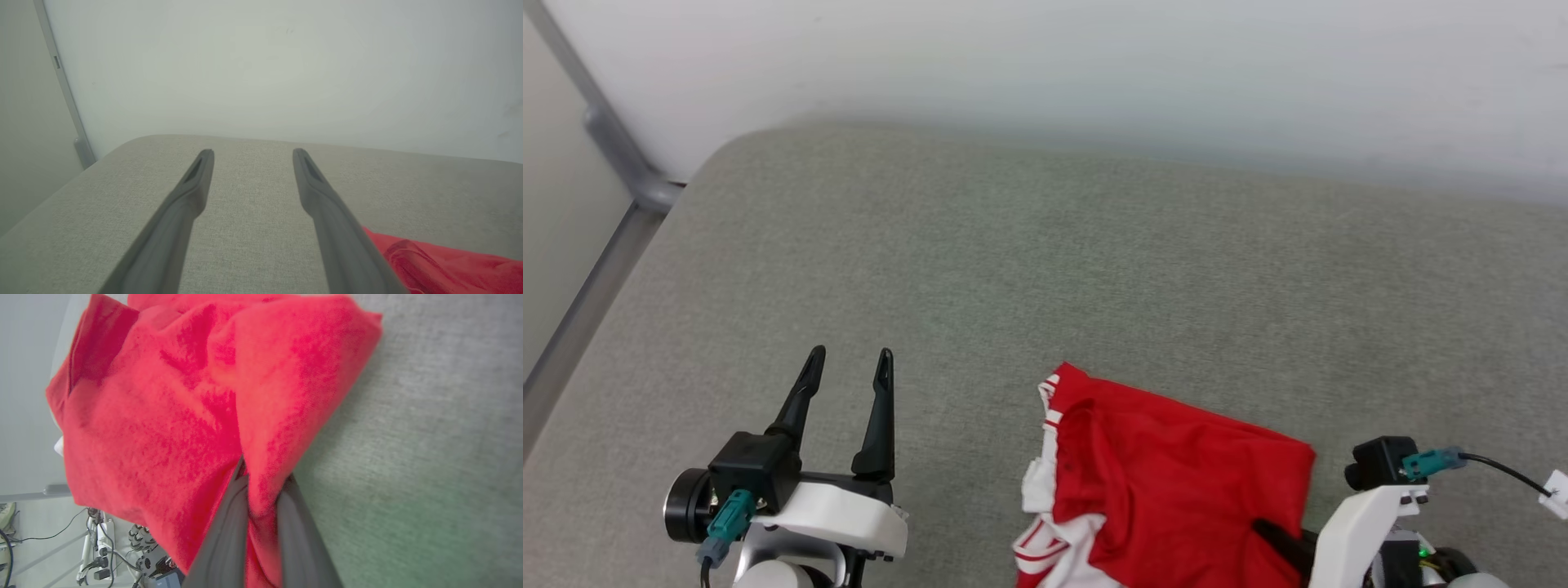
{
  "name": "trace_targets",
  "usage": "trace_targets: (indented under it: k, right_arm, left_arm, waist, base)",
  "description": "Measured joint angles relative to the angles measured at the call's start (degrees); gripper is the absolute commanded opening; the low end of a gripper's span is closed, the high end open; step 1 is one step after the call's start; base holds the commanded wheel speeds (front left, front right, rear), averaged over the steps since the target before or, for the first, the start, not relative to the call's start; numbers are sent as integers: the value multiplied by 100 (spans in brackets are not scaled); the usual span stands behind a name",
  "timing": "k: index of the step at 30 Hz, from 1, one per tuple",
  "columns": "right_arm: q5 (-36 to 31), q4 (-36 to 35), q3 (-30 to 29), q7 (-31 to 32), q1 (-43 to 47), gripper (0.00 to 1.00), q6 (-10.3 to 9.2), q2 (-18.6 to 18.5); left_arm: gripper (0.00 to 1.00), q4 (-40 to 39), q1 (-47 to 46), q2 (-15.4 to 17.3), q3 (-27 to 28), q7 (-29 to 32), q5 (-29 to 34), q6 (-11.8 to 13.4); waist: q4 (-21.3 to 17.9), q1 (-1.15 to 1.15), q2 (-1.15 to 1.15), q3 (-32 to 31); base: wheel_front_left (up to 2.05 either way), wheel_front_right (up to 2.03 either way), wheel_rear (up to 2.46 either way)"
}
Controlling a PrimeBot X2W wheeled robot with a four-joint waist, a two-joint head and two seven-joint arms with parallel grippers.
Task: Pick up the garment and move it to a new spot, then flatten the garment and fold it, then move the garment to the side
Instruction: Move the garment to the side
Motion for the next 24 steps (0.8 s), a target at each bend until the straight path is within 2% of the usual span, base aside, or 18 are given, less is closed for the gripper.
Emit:
trace_targets:
  k: [9, 17, 24]
  right_arm:
    - [-788, -561, -230, 170, 186, 0, 0, -619]
    - [-1162, -748, -614, 379, 79, 0, 0, -1007]
    - [-1459, -416, -920, 52, -599, 0, 0, -1168]
  left_arm:
    - [100, -109, 148, 92, 9, 0, 74, -34]
    - [100, -236, 153, 102, -76, -1, 146, -60]
    - [100, -452, -49, 165, -118, 3, 233, -101]
  waist:
    - [-611, 0, 0, -155]
    - [-1552, 0, 0, -120]
    - [-2373, 0, 0, 178]
  base:
    - [0, 0, 0]
    - [0, 0, 0]
    - [0, 0, 0]
